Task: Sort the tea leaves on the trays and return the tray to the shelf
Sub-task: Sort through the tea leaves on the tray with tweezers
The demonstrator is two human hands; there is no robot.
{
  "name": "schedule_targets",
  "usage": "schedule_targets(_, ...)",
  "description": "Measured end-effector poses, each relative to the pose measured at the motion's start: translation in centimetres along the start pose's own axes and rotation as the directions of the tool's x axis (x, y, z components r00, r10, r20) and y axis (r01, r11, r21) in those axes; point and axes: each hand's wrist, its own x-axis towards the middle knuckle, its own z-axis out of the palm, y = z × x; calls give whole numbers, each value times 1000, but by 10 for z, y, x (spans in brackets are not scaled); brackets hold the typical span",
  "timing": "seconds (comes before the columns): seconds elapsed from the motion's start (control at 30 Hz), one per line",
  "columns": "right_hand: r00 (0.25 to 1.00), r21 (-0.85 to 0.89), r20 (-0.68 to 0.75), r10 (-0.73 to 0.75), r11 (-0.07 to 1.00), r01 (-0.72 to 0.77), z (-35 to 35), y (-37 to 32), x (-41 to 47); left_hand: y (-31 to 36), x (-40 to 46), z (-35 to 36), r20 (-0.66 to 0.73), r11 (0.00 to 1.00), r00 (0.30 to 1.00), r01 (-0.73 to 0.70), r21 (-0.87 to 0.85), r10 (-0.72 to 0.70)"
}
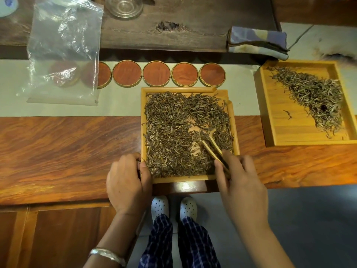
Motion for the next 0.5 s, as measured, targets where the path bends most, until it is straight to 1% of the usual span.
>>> schedule_targets(0.13, 998, 16, 1, -59, 998, 59, 0, -8, -3, -1, 0, 1, -12, 1000, 1000, 2, 8, -1)
schedule_targets(0.23, 1000, 42, -18, 6, 999, -5, 0, -1, -4, -2, -1, 2, -22, 1000, 1000, -10, 4, 10)
schedule_targets(0.3, 998, 22, -22, 57, 998, -57, -2, 8, -4, -2, -1, 2, -32, 1000, 999, -18, 2, 18)
schedule_targets(0.4, 998, -18, 12, 63, 998, -63, -3, 20, -7, -4, -1, 3, -30, 1000, 999, -22, 13, 22)
schedule_targets(0.5, 998, -19, 21, 52, 999, -51, -7, 26, -13, -5, -1, 4, -29, 1000, 999, -18, 20, 19)
